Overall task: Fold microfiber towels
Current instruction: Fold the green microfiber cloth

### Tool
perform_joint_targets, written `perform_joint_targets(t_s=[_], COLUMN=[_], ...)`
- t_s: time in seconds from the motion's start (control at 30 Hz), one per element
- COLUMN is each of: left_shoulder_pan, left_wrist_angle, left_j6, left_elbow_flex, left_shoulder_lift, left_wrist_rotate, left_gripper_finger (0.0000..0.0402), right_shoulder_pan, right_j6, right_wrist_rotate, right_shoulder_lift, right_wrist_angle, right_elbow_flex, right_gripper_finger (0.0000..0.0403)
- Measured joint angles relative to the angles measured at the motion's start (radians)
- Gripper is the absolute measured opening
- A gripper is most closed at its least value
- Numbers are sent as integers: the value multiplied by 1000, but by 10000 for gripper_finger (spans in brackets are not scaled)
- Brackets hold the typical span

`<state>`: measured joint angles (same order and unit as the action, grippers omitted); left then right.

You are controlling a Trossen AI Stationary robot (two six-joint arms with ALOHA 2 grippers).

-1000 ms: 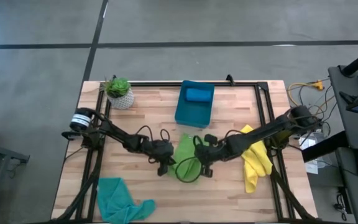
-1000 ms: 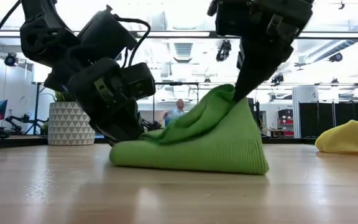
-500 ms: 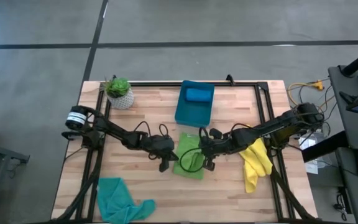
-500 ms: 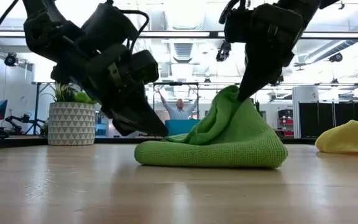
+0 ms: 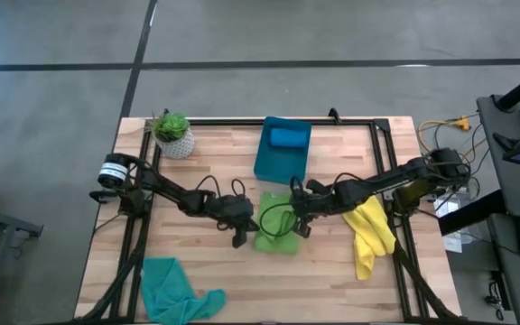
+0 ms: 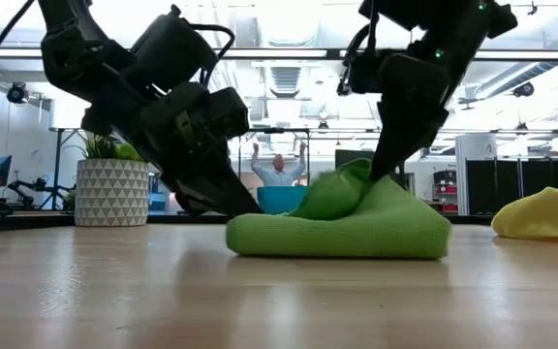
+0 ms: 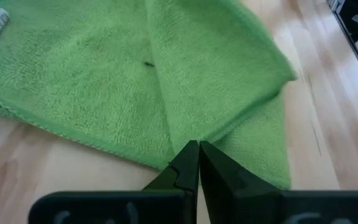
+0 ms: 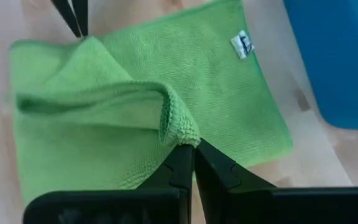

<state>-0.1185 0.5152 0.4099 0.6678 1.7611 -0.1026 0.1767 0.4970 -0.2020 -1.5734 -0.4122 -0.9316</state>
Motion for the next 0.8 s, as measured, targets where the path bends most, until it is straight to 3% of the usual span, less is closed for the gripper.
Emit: perform_joint_targets(t_s=[0.17,0.4,0.8], left_shoulder_pan=[9,23,48], left_wrist_angle=[0,2,5], left_j6=[-2,-9,-23], left_elbow_flex=[-1,-2,4], left_shoulder_lift=[-1,-29,61], left_wrist_rotate=[9,111,73], left_gripper_finger=[0,0,0], right_shoulder_pan=[-23,-57,-121], right_j6=[-25,-61,-89], right_wrist_rotate=[0,0,0], right_shoulder_lift=[0,0,-3], right_wrist_angle=[43,45,60], right_elbow_flex=[5,6,49], right_gripper_finger=[9,9,9])
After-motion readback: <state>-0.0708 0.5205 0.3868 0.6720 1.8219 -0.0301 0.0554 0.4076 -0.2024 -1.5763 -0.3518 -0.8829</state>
